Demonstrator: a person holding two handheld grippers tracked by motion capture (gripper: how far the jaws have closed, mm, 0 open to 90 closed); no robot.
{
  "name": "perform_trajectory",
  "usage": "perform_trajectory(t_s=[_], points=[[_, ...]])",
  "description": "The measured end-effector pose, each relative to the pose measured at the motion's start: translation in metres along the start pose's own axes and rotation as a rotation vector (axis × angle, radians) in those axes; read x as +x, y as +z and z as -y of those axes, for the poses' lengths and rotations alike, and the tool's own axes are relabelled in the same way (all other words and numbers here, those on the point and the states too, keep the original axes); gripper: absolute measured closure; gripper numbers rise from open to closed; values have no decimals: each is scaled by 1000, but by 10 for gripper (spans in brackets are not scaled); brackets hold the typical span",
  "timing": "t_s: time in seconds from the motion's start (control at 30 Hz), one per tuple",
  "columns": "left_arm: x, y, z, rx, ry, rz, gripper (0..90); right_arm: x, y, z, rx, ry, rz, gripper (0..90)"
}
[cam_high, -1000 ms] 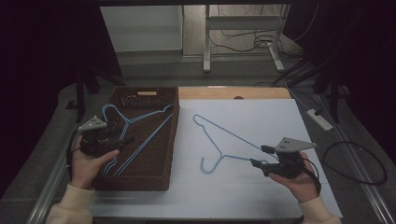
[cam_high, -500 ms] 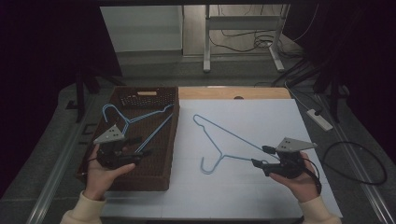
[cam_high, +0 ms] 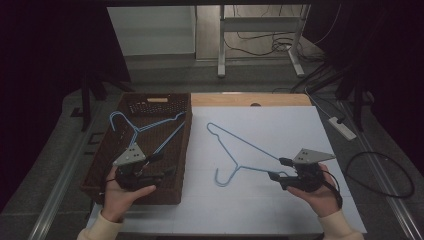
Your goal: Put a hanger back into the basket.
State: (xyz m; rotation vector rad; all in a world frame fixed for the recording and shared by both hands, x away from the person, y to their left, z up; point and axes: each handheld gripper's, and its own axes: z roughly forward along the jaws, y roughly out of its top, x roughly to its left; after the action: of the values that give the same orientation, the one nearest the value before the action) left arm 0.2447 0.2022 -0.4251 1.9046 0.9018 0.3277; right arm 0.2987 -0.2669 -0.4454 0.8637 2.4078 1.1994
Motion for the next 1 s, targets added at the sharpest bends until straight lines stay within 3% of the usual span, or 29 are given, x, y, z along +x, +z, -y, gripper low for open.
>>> perform_trajectory(t_s=[0.47, 0.67, 0.83, 0.97, 1.0], points=[[-3, 3, 4, 4, 1, 6, 348, 1, 5, 0, 14, 8, 4, 347], [-6, 3, 4, 5, 5, 10, 348, 5, 19, -3, 51, 31, -24, 402], [-8, 4, 3, 7, 11, 18, 348, 8, 45, -13, 111, 46, -71, 543], [-7, 5, 5, 14, 11, 22, 348, 14, 73, -24, 180, 54, -108, 745], [-7, 5, 5, 14, 11, 22, 348, 14, 73, -24, 180, 54, -108, 745]])
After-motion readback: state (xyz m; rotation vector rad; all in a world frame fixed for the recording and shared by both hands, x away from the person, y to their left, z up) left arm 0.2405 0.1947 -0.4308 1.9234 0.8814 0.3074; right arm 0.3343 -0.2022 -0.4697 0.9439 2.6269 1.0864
